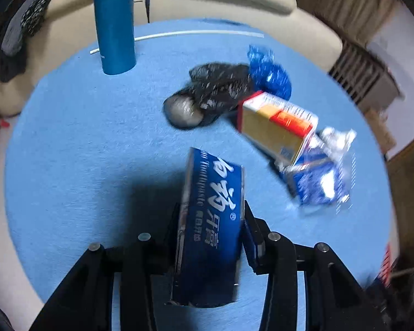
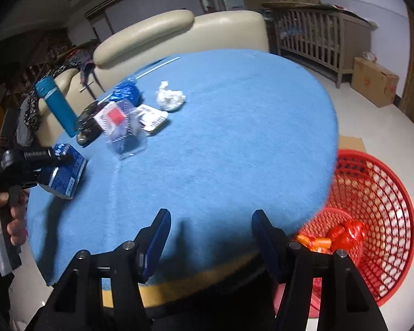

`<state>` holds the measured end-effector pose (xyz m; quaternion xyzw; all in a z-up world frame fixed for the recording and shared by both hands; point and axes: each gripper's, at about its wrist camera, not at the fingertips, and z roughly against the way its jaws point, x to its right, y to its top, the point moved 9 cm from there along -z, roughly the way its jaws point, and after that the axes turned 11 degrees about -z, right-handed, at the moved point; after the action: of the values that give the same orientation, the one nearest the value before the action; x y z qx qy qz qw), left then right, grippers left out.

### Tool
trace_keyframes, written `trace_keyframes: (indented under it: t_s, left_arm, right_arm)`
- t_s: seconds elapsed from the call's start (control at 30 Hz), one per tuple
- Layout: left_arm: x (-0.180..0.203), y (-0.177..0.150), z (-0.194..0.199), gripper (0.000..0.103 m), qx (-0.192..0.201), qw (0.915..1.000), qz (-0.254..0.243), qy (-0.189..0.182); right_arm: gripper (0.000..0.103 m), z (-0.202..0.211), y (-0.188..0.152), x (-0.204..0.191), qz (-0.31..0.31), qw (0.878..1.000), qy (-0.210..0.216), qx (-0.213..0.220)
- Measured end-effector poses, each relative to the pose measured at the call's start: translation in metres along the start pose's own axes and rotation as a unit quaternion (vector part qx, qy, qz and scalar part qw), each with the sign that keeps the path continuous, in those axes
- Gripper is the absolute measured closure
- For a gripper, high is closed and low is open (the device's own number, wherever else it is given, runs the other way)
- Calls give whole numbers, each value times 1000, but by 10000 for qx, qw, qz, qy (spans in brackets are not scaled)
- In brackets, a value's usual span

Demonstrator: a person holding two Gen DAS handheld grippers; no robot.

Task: Collect trash
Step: 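Grasp the toothpaste box with the left tool while the right grasps the clear tray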

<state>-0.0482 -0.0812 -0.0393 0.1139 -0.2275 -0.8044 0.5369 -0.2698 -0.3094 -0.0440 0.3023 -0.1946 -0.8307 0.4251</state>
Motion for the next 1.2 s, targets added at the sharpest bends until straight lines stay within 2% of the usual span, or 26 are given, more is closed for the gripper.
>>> trace_keyframes:
  t_s: [0.07,0.1,0.13,0.2,0.27,0.43,0.57,0.67,0.7,0.73,0.77,1.0,1.2]
  left_arm:
    - [-5,-4,-6,55,-123,9995,-127,248]
    - [-6,-8,-10,47,-214,9989,-199,367]
    - [-10,-16,-9,44,-236,9988,-216,381]
    - [-11,-22,-13,44,-260,9993,-137,213]
    - [-9,-22,-12,62,-67,9996,-228,163]
    - [-11,-33,-4,62,115,9996,-270,-3]
    - [-20,-44,4,62,261,9995,-184,-82]
    - [-28,-52,8,62,281,9994,-140,-151]
    - [-29,-55,9,62,291,9993,-144,-160]
    - [-28,-54,7,62,295,9993,-151,-154]
    - [-29,-56,9,62,304,9993,-161,-140]
    - [-15,-50,9,62,321,9992,-214,-83]
    - [10,-55,28,62,402,9979,-501,20]
  right_arm:
    - [38,-3,7,-14,116,9999,59,12]
    - [38,-5,11,-21,162,9998,102,12]
    - [38,-7,17,-31,240,9996,160,32]
    - [38,-13,33,-56,443,9985,293,88]
    - [38,-23,44,-77,564,9977,384,55]
    - [38,-56,62,-126,826,9950,549,-101]
    - [38,-87,64,-149,992,9937,452,-275]
    - [38,-107,60,-151,1047,9930,345,-433]
    - [43,-112,58,-151,998,9928,418,-517]
    - [55,-114,58,-152,925,9931,478,-543]
    - [58,-113,58,-151,852,9934,515,-566]
    - [58,-74,59,-130,496,9959,698,-290]
    - [58,-41,49,-105,215,9965,798,-121]
